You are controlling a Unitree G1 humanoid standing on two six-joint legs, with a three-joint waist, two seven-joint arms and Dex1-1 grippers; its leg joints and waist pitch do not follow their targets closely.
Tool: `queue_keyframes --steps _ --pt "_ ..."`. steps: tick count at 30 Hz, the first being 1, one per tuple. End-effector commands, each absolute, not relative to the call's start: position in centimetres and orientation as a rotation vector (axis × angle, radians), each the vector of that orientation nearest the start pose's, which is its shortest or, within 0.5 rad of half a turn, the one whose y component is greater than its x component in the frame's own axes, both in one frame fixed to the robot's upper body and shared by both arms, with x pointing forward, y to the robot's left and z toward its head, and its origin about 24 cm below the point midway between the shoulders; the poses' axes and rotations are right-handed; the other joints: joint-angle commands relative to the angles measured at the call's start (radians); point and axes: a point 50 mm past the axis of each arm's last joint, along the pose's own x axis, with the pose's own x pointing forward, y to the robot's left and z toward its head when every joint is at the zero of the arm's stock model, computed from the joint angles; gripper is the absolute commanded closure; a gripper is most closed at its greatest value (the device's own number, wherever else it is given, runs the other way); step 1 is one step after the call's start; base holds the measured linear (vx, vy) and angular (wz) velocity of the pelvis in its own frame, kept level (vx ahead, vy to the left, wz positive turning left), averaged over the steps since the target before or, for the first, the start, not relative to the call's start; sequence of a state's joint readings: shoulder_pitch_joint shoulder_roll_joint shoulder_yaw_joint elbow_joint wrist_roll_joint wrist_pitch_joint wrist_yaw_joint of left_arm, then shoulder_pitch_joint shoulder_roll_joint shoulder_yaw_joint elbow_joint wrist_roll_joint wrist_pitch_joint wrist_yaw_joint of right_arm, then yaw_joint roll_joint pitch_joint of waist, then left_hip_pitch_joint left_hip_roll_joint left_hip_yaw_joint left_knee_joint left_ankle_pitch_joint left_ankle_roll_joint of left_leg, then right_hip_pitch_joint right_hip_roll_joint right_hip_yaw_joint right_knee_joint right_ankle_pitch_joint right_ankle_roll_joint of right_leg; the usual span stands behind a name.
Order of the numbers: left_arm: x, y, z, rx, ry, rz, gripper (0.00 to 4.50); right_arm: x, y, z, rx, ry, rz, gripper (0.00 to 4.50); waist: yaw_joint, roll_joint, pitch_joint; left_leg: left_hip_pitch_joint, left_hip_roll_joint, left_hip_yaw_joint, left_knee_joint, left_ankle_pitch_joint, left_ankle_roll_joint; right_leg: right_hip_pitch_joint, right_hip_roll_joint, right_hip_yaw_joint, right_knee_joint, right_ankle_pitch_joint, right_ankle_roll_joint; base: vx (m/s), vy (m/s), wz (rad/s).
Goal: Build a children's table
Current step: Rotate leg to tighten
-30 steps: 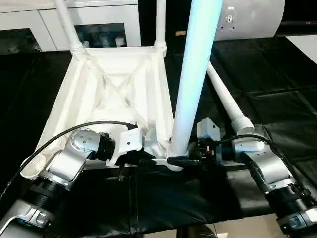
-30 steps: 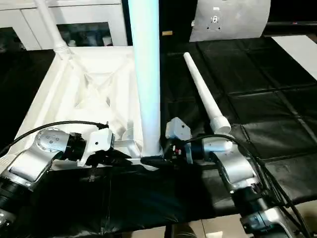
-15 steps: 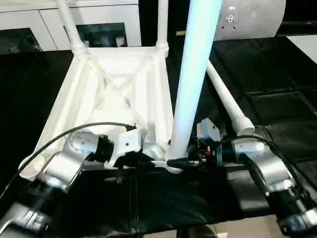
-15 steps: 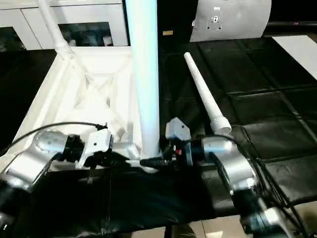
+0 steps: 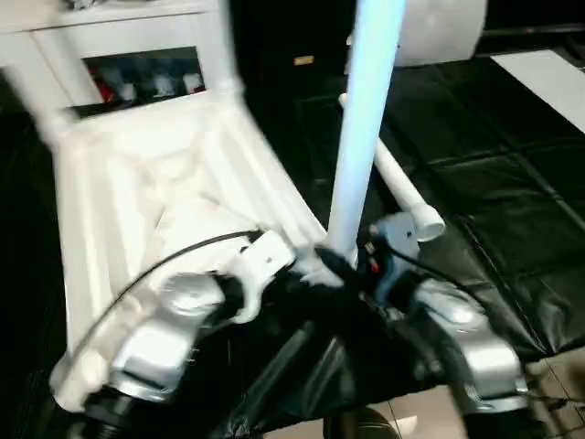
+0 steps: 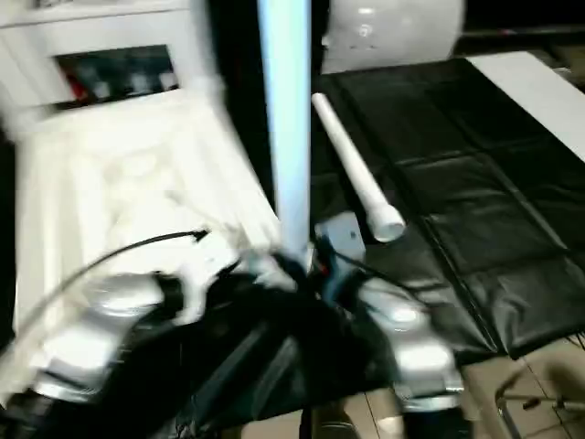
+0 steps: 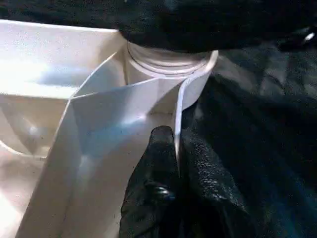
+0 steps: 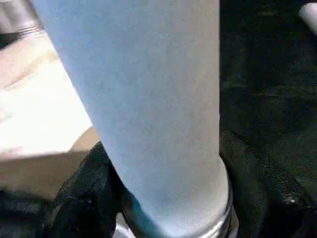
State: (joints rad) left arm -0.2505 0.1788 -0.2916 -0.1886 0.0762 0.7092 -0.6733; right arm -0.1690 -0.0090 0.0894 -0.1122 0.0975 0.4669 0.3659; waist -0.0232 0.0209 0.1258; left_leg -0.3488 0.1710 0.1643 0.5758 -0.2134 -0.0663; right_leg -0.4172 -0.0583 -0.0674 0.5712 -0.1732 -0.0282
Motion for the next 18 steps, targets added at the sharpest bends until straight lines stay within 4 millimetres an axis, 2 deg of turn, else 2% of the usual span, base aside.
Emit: queue_keyframes --steps 1,3,4,5,8,9,11,12,14,16,17,18 --pt "26.7 6.2 7.4 0.22 0.357 -0.849 4.5 26.1 -5.1 5.6 0.143 0.289 0.681 1.88 0.0 -0.013 -0.03 -0.008 0.036 -0.027 -0.077 -0.252 0.05 0.035 -0.074 0.045 -0.107 -0.634 -0.032 0.0 0.0 0.0" --pt "26.6 5.9 7.5 0.226 0.358 -0.855 4.5 26.1 -4.9 5.7 0.151 0.289 0.673 1.32 0.001 -0.013 -0.036 -0.012 0.042 -0.028 -0.081 -0.232 0.056 0.042 -0.077 0.048 -0.099 -0.538 -0.053 0.0 0.0 0.0" --pt "26.6 5.8 7.6 0.236 0.355 -0.866 4.5 26.1 -5.0 5.7 0.155 0.285 0.674 1.18 0.002 -0.012 -0.037 -0.012 0.044 -0.027 -0.081 -0.225 0.059 0.042 -0.077 0.049 -0.096 -0.51 -0.062 0.0 0.0 0.0" --pt "26.6 5.8 7.7 0.253 0.351 -0.884 4.5 26.0 -5.1 5.7 0.153 0.28 0.672 1.16 0.003 -0.011 -0.04 -0.014 0.047 -0.025 -0.081 -0.2 0.067 0.045 -0.077 0.053 -0.088 -0.434 -0.089 0.0 0.0 0.0" --pt "26.4 6.1 7.5 0.274 0.357 -0.92 4.5 26.1 -5.7 5.8 0.118 0.254 0.666 0.83 0.006 -0.012 -0.044 -0.013 0.047 -0.018 -0.077 -0.163 0.076 0.048 -0.079 0.058 -0.08 -0.353 -0.128 0.0 0.0 0.0" --pt "26.3 6.3 7.5 0.279 0.358 -0.933 4.5 26.1 -6.0 5.9 0.119 0.245 0.665 0.75 0.007 -0.012 -0.047 -0.013 0.047 -0.017 -0.076 -0.157 0.083 0.05 -0.079 0.058 -0.079 -0.344 -0.139 0.0 0.0 0.0" --pt "26.3 7.0 7.3 0.294 0.368 -0.965 4.5 26.3 -7.1 6.3 0.08 0.195 0.678 0.64 0.009 -0.013 -0.048 -0.014 0.044 -0.015 -0.074 -0.157 0.089 0.053 -0.081 0.057 -0.081 -0.366 -0.138 0.0 0.0 0.0" --pt "26.2 7.5 7.2 0.303 0.372 -0.99 4.5 26.4 -7.7 6.5 0.06 0.17 0.698 0.43 0.01 -0.014 -0.05 -0.017 0.044 -0.016 -0.072 -0.139 0.095 0.056 -0.082 0.057 -0.079 -0.358 -0.138 0.0 0.0 0.0" --pt "26.2 8.0 7.0 0.318 0.379 -1.016 4.5 26.3 -8.3 6.7 0.049 0.148 0.724 0.32 0.01 -0.013 -0.051 -0.015 0.044 -0.012 -0.069 -0.123 0.103 0.054 -0.08 0.057 -0.077 -0.333 -0.15 0.0 0.0 0.0" --pt "26.3 8.7 6.9 0.334 0.382 -1.042 4.5 26.1 -9.1 7.0 0.037 0.131 0.779 0.19 0.013 -0.014 -0.054 -0.016 0.043 -0.011 -0.066 -0.109 0.111 0.056 -0.079 0.057 -0.072 -0.301 -0.166 0.0 0.0 0.0" --pt "26.5 9.7 6.7 0.361 0.379 -1.085 4.5 25.5 -10.4 7.3 0.024 0.116 0.875 0.11 0.015 -0.014 -0.058 -0.016 0.044 -0.01 -0.063 -0.092 0.121 0.059 -0.077 0.057 -0.066 -0.259 -0.182 0.0 0.0 0.0" --pt "26.5 10.2 6.7 0.373 0.377 -1.11 4.5 25.2 -11.0 7.5 0.018 0.111 0.922 0.04 0.017 -0.014 -0.055 -0.016 0.042 -0.009 -0.064 -0.096 0.13 0.059 -0.077 0.057 -0.069 -0.264 -0.181 0.0 0.0 0.0"
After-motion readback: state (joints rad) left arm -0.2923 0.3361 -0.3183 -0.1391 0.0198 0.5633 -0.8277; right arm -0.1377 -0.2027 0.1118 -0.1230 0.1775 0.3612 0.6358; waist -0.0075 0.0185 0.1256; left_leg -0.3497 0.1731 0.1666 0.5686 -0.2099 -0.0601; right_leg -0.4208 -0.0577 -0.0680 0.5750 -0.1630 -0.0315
